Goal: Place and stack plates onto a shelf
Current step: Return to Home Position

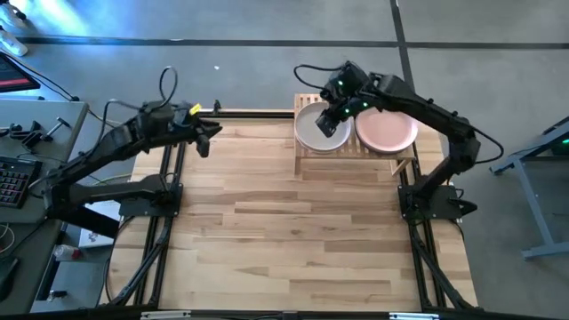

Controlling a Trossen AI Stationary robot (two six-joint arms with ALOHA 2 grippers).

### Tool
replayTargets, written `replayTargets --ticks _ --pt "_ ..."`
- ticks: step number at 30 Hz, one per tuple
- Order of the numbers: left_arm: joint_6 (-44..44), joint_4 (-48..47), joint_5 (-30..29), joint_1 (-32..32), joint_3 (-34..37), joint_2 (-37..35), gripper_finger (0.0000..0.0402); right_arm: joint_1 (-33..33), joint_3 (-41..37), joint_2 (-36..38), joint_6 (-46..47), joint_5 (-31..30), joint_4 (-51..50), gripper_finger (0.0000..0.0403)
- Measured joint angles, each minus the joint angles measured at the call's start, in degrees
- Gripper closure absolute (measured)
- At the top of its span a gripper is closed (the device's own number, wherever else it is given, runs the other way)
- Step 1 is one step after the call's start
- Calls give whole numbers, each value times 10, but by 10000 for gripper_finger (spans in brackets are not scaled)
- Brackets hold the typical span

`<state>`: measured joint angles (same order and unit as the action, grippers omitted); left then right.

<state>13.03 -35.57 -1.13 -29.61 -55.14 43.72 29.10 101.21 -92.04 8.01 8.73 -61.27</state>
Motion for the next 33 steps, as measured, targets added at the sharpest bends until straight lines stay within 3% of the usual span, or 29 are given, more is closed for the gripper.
replayTargets --ticks 11,21,27,33 --pt "-1 103 -25 0 151 -151 326 -7 -278 144 68 117 348 304" --pt "5 140 -24 0 263 -254 326 -19 -503 282 204 114 666 304" --pt "32 224 -19 0 341 -301 326 -32 -598 349 205 100 782 304" --pt "29 233 -4 0 390 -322 326 -43 -678 392 205 71 860 304"
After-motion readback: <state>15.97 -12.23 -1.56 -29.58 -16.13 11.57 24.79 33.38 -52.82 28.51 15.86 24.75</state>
